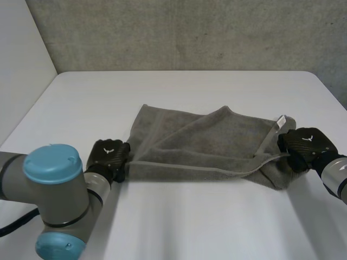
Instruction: Fold the towel.
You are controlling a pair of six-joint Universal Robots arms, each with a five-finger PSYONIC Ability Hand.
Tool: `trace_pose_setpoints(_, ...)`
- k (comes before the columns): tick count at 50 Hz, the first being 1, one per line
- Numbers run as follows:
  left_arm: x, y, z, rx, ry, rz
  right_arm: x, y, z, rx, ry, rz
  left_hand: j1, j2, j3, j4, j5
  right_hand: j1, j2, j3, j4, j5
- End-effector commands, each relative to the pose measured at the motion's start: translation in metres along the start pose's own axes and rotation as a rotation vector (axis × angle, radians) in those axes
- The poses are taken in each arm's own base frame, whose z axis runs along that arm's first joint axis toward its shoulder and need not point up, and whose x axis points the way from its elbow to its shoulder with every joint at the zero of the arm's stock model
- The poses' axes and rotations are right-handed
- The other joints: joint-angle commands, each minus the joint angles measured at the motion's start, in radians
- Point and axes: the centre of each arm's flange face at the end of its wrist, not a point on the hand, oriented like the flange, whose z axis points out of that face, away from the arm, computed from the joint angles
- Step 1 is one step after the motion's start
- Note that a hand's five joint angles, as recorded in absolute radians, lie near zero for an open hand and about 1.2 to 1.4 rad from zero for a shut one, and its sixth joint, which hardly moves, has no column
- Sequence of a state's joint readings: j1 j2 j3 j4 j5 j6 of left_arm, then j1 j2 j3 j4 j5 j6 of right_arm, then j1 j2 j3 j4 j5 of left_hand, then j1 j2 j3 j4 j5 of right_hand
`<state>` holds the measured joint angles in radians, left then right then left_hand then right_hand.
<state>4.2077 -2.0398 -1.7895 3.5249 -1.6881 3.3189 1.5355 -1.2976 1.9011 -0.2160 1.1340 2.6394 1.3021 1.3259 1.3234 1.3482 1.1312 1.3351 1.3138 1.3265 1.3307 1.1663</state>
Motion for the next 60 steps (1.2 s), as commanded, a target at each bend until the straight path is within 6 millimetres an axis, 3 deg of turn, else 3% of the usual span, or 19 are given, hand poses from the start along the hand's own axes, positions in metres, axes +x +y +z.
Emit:
trace_pose_setpoints(1, -0.028, -0.021, -0.002, 0.063, -0.081, -0.039, -0.003, 0.001, -0.004, -0.044, -0.033, 0.025, 0.094, 0.070, 0.073, 0.048, 0.091, 0.010, 0.031, 0.019, 0.014, 0.004)
trace_pose_setpoints(2, -0.037, -0.023, 0.000, 0.065, -0.106, -0.062, -0.003, 0.003, -0.003, -0.049, -0.035, 0.024, 0.094, 0.070, 0.073, 0.048, 0.091, -0.200, -0.179, -0.191, -0.195, -0.206)
trace_pose_setpoints(5, -0.044, -0.022, 0.002, 0.062, -0.121, -0.088, -0.004, 0.005, -0.002, -0.053, -0.039, 0.023, 0.094, 0.070, 0.073, 0.048, 0.091, -0.343, -0.321, -0.334, -0.338, -0.348)
trace_pose_setpoints(22, -0.057, -0.016, 0.008, 0.041, -0.149, -0.152, -0.010, 0.012, 0.001, -0.077, -0.062, 0.032, 0.094, 0.070, 0.073, 0.048, 0.091, -0.504, -0.483, -0.496, -0.500, -0.510)
trace_pose_setpoints(28, -0.057, -0.015, 0.008, 0.037, -0.148, -0.152, -0.012, 0.011, 0.000, -0.066, -0.091, 0.033, 0.094, 0.070, 0.073, 0.048, 0.091, -0.446, -0.424, -0.437, -0.441, -0.451)
trace_pose_setpoints(32, -0.057, -0.016, 0.007, 0.041, -0.150, -0.153, -0.015, 0.009, -0.001, -0.050, -0.123, 0.039, 0.094, 0.070, 0.073, 0.048, 0.091, 0.040, 0.061, 0.048, 0.044, 0.034)
trace_pose_setpoints(38, -0.057, -0.023, 0.004, 0.063, -0.146, -0.151, -0.017, 0.002, -0.003, -0.019, -0.162, 0.039, 0.094, 0.070, 0.073, 0.048, 0.091, 0.061, 0.082, 0.070, 0.066, 0.055)
trace_pose_setpoints(39, -0.057, -0.023, 0.004, 0.063, -0.146, -0.151, -0.017, -0.003, -0.005, -0.009, -0.171, 0.040, 0.094, 0.070, 0.073, 0.048, 0.091, 0.061, 0.082, 0.070, 0.066, 0.055)
trace_pose_setpoints(41, -0.065, -0.057, -0.007, 0.174, -0.162, -0.156, -0.013, -0.016, -0.009, 0.014, -0.167, 0.031, 0.094, 0.070, 0.073, 0.048, 0.091, 0.061, 0.082, 0.070, 0.066, 0.055)
trace_pose_setpoints(43, -0.068, -0.076, -0.016, 0.239, -0.163, -0.156, -0.006, -0.057, -0.031, 0.097, -0.163, -0.004, 0.094, 0.070, 0.073, 0.048, 0.091, 0.061, 0.082, 0.070, 0.066, 0.055)
trace_pose_setpoints(46, -0.070, -0.116, -0.036, 0.381, -0.136, -0.150, -0.002, -0.079, -0.042, 0.151, -0.157, -0.033, 0.094, 0.070, 0.073, 0.048, 0.091, 0.061, 0.082, 0.070, 0.066, 0.055)
trace_pose_setpoints(47, -0.070, -0.116, -0.036, 0.382, -0.135, -0.150, 0.004, -0.102, -0.053, 0.215, -0.134, -0.064, 0.094, 0.070, 0.073, 0.048, 0.091, 0.061, 0.082, 0.070, 0.066, 0.055)
trace_pose_setpoints(48, -0.073, -0.142, -0.049, 0.475, -0.123, -0.145, 0.013, -0.130, -0.065, 0.296, -0.091, -0.095, 0.094, 0.070, 0.073, 0.048, 0.091, 0.061, 0.082, 0.070, 0.066, 0.055)
trace_pose_setpoints(49, -0.075, -0.167, -0.066, 0.565, -0.108, -0.138, 0.013, -0.131, -0.065, 0.297, -0.091, -0.096, 0.094, 0.070, 0.073, 0.048, 0.091, 0.061, 0.082, 0.070, 0.066, 0.055)
trace_pose_setpoints(50, -0.075, -0.167, -0.066, 0.566, -0.108, -0.138, 0.022, -0.158, -0.077, 0.379, -0.049, -0.109, 0.094, 0.070, 0.073, 0.048, 0.091, 0.061, 0.082, 0.070, 0.066, 0.055)
trace_pose_setpoints(51, -0.078, -0.188, -0.082, 0.641, -0.101, -0.129, 0.031, -0.183, -0.089, 0.456, -0.016, -0.105, 0.094, 0.070, 0.073, 0.048, 0.091, 0.061, 0.082, 0.070, 0.066, 0.055)
trace_pose_setpoints(52, -0.080, -0.208, -0.098, 0.706, -0.096, -0.122, 0.031, -0.184, -0.089, 0.457, -0.015, -0.105, 0.094, 0.070, 0.073, 0.048, 0.091, 0.061, 0.082, 0.070, 0.066, 0.055)
trace_pose_setpoints(56, -0.085, -0.238, -0.121, 0.799, -0.103, -0.118, 0.048, -0.242, -0.120, 0.638, 0.014, -0.061, 0.094, 0.070, 0.073, 0.048, 0.091, 0.061, 0.082, 0.070, 0.066, 0.055)
trace_pose_setpoints(60, -0.089, -0.252, -0.127, 0.814, -0.108, -0.117, 0.053, -0.253, -0.124, 0.665, 0.009, -0.040, 0.094, 0.070, 0.073, 0.048, 0.091, 0.061, 0.082, 0.070, 0.066, 0.055)
